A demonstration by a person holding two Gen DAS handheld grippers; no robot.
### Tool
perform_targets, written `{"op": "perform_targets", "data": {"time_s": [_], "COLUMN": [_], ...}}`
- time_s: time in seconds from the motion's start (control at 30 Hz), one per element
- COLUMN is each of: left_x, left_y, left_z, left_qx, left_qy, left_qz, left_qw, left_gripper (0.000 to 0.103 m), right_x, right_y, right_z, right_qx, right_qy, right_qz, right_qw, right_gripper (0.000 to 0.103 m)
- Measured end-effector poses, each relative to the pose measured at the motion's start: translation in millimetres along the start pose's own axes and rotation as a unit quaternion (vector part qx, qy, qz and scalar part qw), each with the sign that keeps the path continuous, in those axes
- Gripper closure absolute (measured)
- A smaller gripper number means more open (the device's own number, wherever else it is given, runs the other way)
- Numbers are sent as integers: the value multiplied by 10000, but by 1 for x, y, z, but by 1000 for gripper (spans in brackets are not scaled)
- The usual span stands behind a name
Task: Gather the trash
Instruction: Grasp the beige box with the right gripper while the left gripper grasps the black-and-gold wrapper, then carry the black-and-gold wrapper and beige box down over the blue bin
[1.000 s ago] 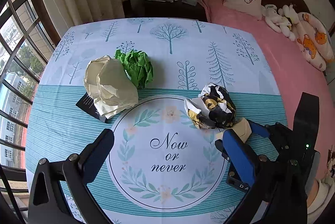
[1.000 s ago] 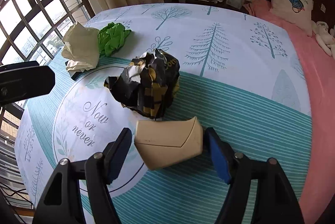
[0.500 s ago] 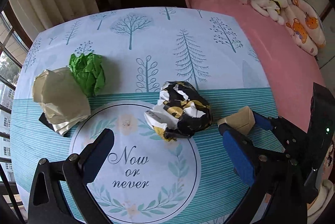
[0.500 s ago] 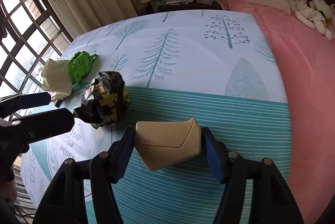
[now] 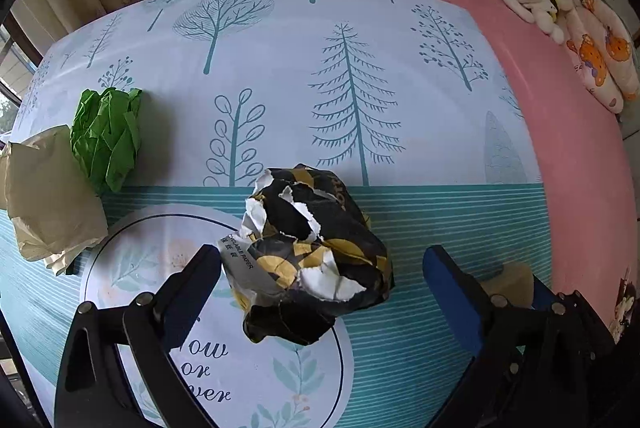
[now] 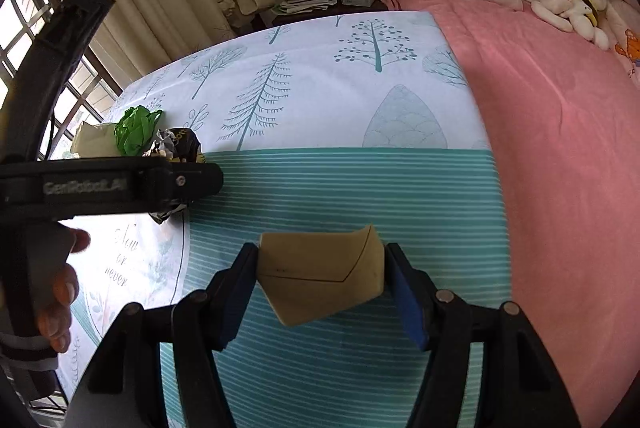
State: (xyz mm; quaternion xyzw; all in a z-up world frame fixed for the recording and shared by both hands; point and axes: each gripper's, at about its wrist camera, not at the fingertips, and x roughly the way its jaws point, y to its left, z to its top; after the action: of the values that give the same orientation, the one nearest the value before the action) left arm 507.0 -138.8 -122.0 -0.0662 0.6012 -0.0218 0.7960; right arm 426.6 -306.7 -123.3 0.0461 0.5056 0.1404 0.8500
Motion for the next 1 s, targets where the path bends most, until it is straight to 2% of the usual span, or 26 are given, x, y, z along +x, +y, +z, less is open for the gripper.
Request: {"op": "perform_targets", "data": {"time_s": [0.03,0.07,0.1,0.2,0.37,0.53,0.8,1.0], "left_x": [0,1,1,-8,-30,-66,-147,-200], "left_y": [0,0,0,4,15,34,93,150], "left_z": [-1,-1,-2,-6,-28,-67,-162,-245], "left_qx": [25,76,130,201,219,346,368,468], "left_qy": [-54,-86,-71,-165,-237,-365,-639,-818], "left_qz": [82,143,173,72,-60,-115,-376,-516], "left_qw": [9999,9998,9997,9996,9995,9987,9966,9942], "left_gripper": [15,28,35,44,46,46,46,46], "right_x": [-1,-3,-4,-10,-24,-46,-101,-144], "right_y": [0,0,1,3,13,34,89,153], "right_z": [-2,-3,-5,-11,-20,-35,-82,-145], "right_qx": [30,50,65,94,106,64,48,-5], "right_qy": [-3,-8,-10,-16,-92,-181,-408,-573], "right_qz": [6,10,12,7,13,57,38,-71], "right_qw": [10000,10000,10000,10000,9999,9998,9991,9983], "right_gripper": [39,39,39,39,39,39,39,39]}}
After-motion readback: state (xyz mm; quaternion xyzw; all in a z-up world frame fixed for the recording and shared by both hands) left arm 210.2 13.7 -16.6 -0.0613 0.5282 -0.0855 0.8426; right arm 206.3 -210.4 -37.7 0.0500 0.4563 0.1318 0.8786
